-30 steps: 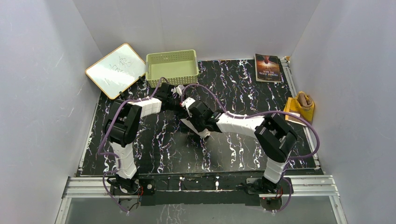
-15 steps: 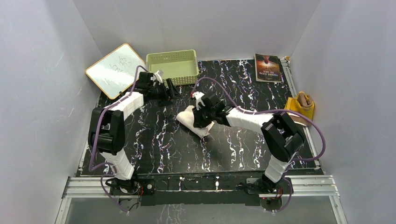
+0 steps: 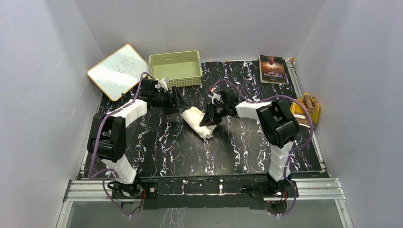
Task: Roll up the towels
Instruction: Roll the towel at the center of the board.
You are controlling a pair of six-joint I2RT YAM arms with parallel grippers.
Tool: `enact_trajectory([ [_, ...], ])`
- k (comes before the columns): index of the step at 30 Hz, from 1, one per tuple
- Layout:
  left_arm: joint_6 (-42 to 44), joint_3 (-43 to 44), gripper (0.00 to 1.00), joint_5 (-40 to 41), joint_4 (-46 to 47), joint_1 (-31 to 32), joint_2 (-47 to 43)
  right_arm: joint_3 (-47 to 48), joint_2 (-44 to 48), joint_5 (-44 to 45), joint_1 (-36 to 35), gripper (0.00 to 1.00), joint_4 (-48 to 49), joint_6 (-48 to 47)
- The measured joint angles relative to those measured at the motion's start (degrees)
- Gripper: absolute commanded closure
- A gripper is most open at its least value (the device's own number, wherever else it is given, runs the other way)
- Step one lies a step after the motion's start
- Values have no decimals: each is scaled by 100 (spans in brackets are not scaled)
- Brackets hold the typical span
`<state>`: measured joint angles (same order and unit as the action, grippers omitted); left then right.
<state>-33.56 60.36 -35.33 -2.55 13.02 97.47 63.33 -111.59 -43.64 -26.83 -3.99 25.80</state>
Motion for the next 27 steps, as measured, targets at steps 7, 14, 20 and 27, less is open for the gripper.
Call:
enact_trajectory([
  [7, -568, -208, 43, -358, 785, 175, 7, 225, -387, -393, 87, 89, 15, 393],
  [14, -1189, -472, 69, -651, 1648, 514, 337, 328, -404, -358, 125, 86, -188, 402],
  [20, -1248, -496, 70, -568, 1773, 549, 702, 376, -363, -219, 122, 55, -339, 197],
  [27, -1110, -435, 70, -404, 1735, 549, 994, 358, 308, 734, -20, 52, -713, -459],
])
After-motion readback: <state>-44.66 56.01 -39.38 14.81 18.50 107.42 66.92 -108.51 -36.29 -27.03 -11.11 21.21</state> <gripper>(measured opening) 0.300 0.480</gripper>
